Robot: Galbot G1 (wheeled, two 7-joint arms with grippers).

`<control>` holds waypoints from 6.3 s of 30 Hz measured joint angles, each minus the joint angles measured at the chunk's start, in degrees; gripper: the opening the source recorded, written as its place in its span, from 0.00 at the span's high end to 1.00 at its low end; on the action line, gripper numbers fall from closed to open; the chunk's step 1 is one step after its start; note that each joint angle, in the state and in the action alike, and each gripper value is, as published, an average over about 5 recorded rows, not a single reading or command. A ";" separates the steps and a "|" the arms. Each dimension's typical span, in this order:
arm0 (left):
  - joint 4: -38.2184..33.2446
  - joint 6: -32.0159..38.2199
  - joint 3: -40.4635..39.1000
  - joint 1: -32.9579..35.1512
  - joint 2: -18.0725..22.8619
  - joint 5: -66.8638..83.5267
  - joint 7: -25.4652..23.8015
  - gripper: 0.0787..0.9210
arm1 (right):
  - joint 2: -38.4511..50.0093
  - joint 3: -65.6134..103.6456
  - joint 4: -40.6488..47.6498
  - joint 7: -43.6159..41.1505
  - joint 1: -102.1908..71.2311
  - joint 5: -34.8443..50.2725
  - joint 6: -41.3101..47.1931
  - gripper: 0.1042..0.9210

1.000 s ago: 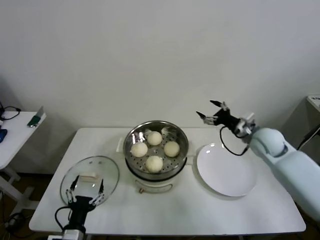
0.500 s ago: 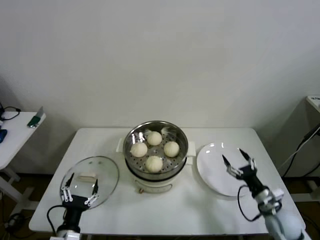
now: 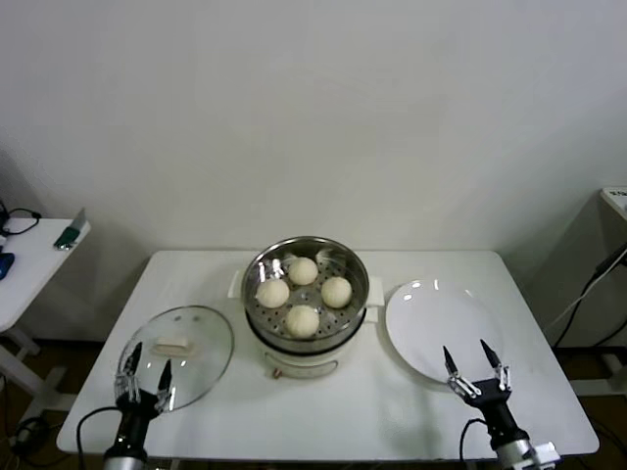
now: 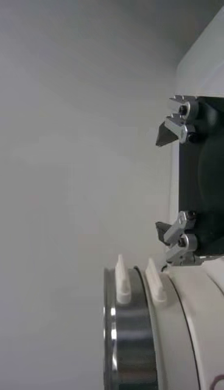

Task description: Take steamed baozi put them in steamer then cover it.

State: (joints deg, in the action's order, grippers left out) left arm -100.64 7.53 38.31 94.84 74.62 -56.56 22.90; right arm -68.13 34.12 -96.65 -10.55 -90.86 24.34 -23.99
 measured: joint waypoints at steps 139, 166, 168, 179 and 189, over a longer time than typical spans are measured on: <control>0.47 -49.65 -44.65 -38.56 8.27 -31.20 -33.25 0.93 | -6.96 4.03 2.41 5.48 -0.55 -5.36 -4.62 0.12; -15.00 -49.74 -44.02 -32.81 1.68 -15.23 -32.70 0.19 | -6.96 2.36 1.44 7.86 -0.74 -5.61 0.67 0.12; -16.96 -49.73 -42.26 -31.59 0.84 -11.13 -30.85 0.15 | -7.02 2.28 1.29 8.10 -0.73 -5.73 0.78 0.12; -22.22 -44.73 -22.00 -22.02 -4.43 20.88 -21.49 0.12 | -7.35 1.36 0.79 8.83 -0.47 -6.42 0.30 0.12; -18.68 -22.74 -7.50 -11.75 -7.99 52.62 -19.00 0.12 | -7.75 0.42 2.23 8.95 0.07 -6.83 -1.09 0.12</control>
State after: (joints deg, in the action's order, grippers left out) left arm -119.31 -15.20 30.82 83.09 66.63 -3.94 3.90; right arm -75.88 34.55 -94.42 -1.60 -90.79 17.51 -25.08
